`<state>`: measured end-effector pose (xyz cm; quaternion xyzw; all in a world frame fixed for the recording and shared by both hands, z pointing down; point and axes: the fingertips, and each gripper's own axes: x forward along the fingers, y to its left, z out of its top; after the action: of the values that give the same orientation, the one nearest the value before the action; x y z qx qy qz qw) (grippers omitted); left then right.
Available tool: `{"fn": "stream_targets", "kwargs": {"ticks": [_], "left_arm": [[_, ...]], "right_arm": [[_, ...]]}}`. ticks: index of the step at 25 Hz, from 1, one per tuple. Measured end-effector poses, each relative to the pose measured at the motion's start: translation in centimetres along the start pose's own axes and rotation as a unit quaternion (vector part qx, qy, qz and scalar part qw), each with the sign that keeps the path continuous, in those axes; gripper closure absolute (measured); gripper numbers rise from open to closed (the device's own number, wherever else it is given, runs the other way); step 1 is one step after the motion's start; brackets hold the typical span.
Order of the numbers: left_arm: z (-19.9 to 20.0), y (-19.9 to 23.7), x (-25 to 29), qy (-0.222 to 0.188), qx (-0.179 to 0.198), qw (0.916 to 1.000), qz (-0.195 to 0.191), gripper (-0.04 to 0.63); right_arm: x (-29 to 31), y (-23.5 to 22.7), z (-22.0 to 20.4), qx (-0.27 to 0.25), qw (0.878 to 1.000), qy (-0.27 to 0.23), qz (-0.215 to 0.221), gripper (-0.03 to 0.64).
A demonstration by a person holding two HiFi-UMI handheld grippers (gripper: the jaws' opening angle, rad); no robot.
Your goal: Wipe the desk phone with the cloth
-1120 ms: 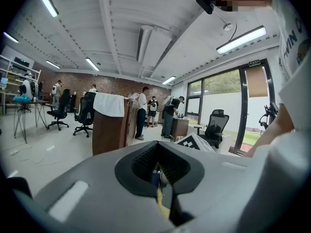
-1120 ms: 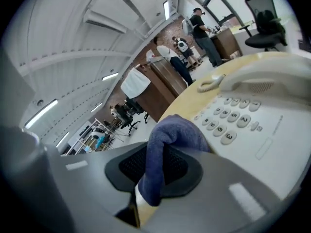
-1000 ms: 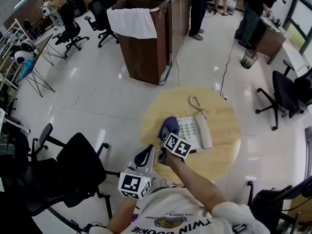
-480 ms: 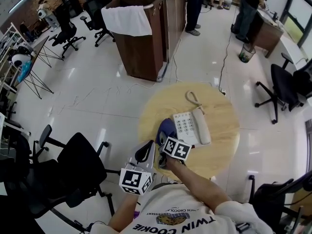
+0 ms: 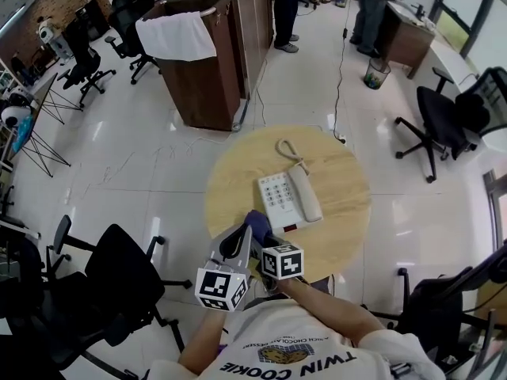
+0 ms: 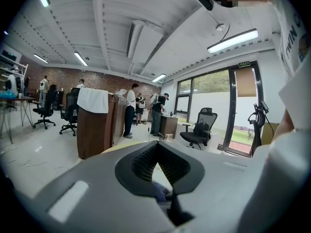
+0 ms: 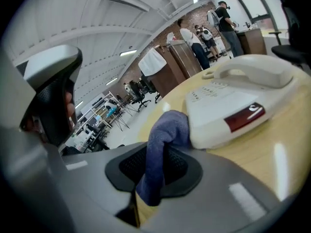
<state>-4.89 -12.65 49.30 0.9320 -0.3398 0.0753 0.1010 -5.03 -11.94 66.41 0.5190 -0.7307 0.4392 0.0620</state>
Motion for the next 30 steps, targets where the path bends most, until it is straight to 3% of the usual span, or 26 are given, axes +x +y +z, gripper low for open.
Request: {"fn": "stream_targets", "kwargs": {"ticks": [7,12,24,30], "left_arm": [[-1.0,-1.7,0.8,0.005,-0.009,0.9999,-0.012,0.604],[-1.4,-3.1,1.9,0.007,-0.012,0.9994,-0.032,0.604],[-0.8,-6.0,5.1,0.007,-0.014,0.9972,-0.073,0.604],[-0.3,-7.6,7.0,0.008,-0.008,0.9966,-0.082,0.604]], "right_arm": [[-3.3,-0.8,-2.5,-0.097,0.995,0.023,0.014,0.552],[-5.5,-2.4,-2.6,-0.14,0.99,0.018,-0.004,0.552],[-12.1,-11.7,-0.7,-0.091,0.99,-0.02,-0.108,0.552],[-14.5,-15.3,0.5,-0.086,0.987,-0.027,-0.135,0.552]]}}
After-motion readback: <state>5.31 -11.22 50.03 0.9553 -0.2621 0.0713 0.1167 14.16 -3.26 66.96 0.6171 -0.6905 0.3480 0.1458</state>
